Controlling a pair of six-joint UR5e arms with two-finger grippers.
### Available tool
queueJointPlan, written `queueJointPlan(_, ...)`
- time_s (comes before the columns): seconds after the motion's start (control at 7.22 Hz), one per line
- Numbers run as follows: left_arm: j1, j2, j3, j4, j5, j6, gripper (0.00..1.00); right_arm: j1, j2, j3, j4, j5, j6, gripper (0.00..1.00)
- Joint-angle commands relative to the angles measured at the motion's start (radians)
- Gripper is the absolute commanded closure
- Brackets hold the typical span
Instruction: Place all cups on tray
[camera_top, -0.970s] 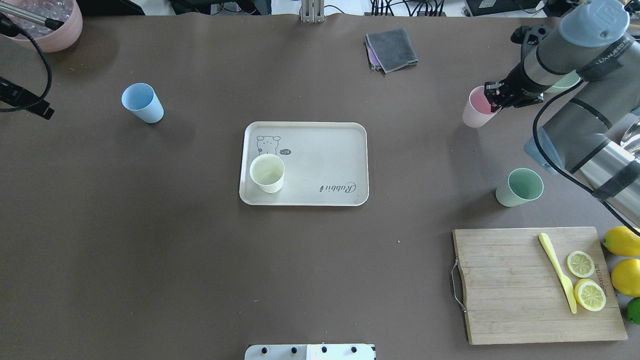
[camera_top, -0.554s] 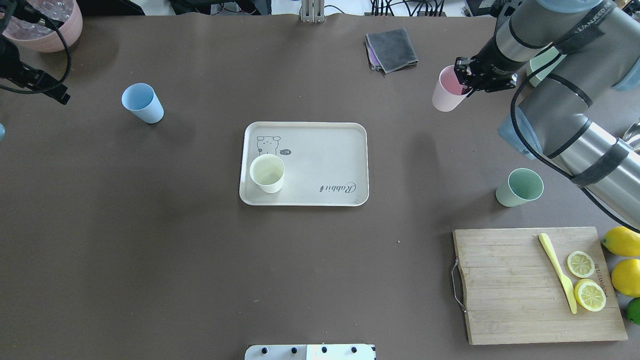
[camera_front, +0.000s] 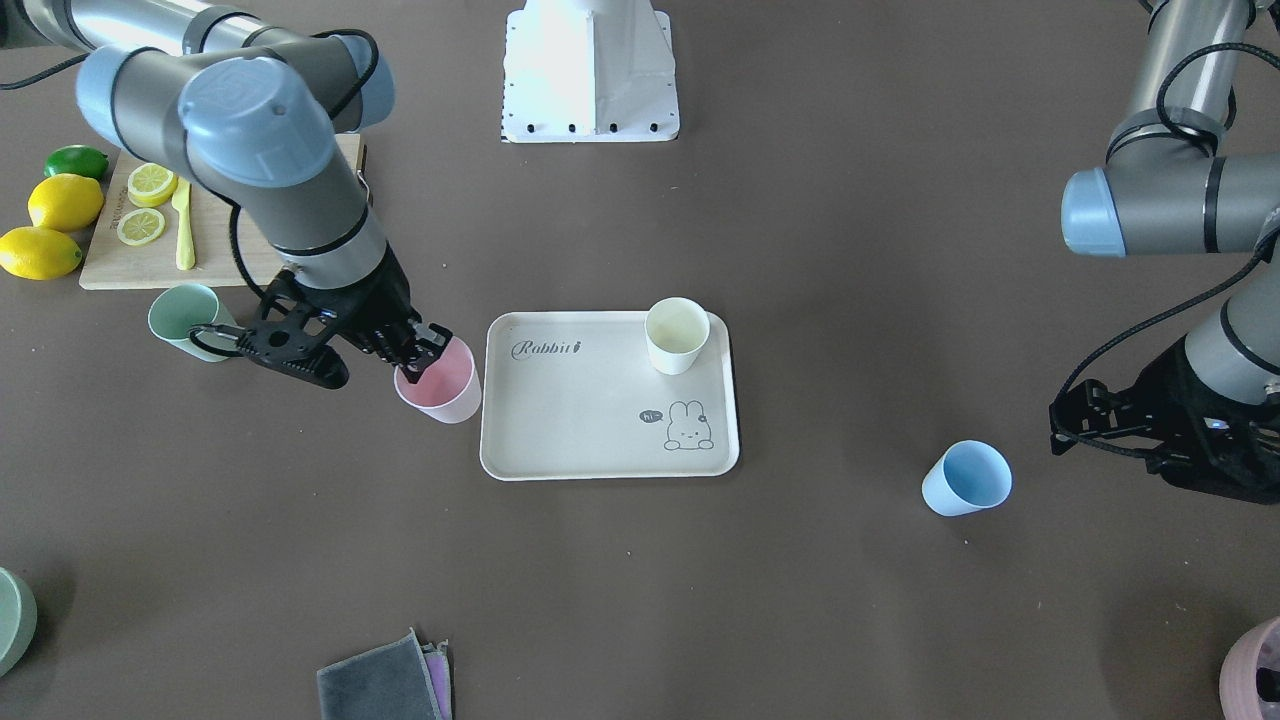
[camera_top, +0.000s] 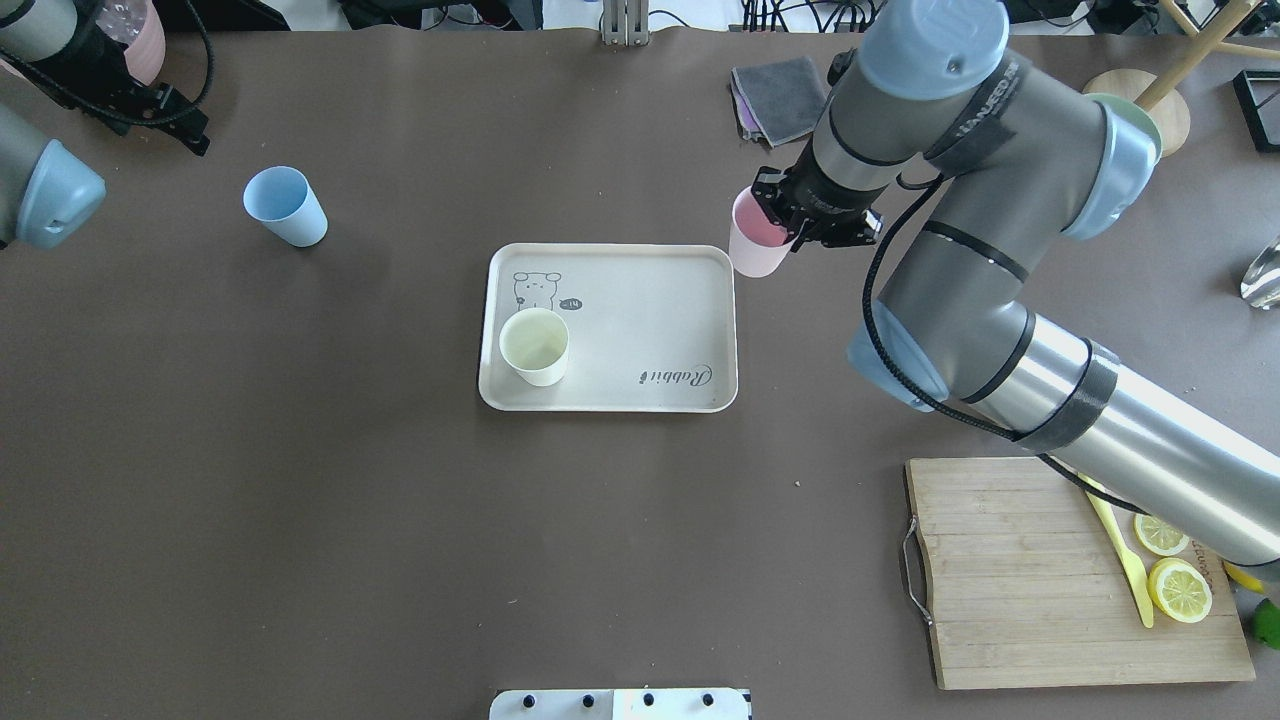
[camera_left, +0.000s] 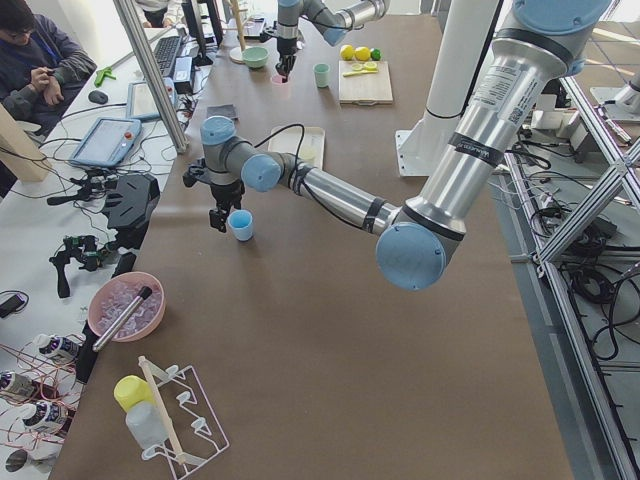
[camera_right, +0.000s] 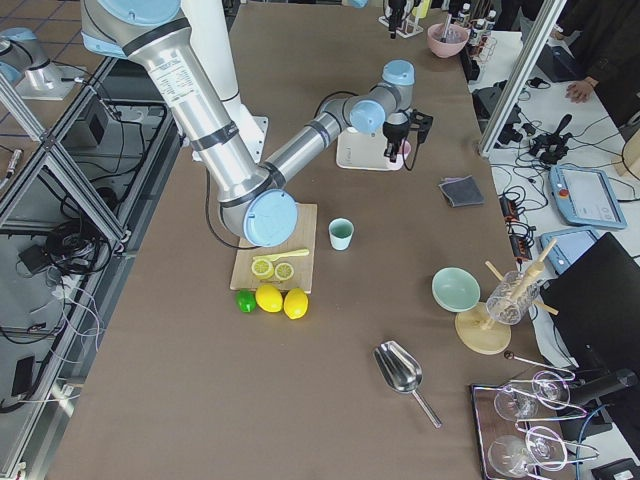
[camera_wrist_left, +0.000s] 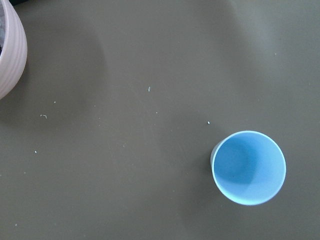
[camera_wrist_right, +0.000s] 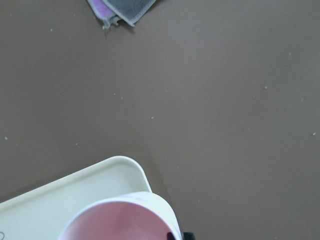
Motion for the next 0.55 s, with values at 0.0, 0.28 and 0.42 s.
queueJointPlan(0.0,0.002,-0.037,0.070,-0.053,-0.006,-0.029,0.02,-0.085,0.088,-0.103,0.005,-0.079,0.066,1.00)
queueJointPlan(0.28,0.002,-0.043,0.072,-0.053,-0.006,-0.033,0.02,-0.088,0.171,-0.253,0.085,-0.087,0.074,1.00)
queueJointPlan(0.42,0.002,-0.045,0.072,-0.053,-0.007,-0.033,0.02,-0.095,0.173,-0.316,0.179,-0.116,0.132,0.76)
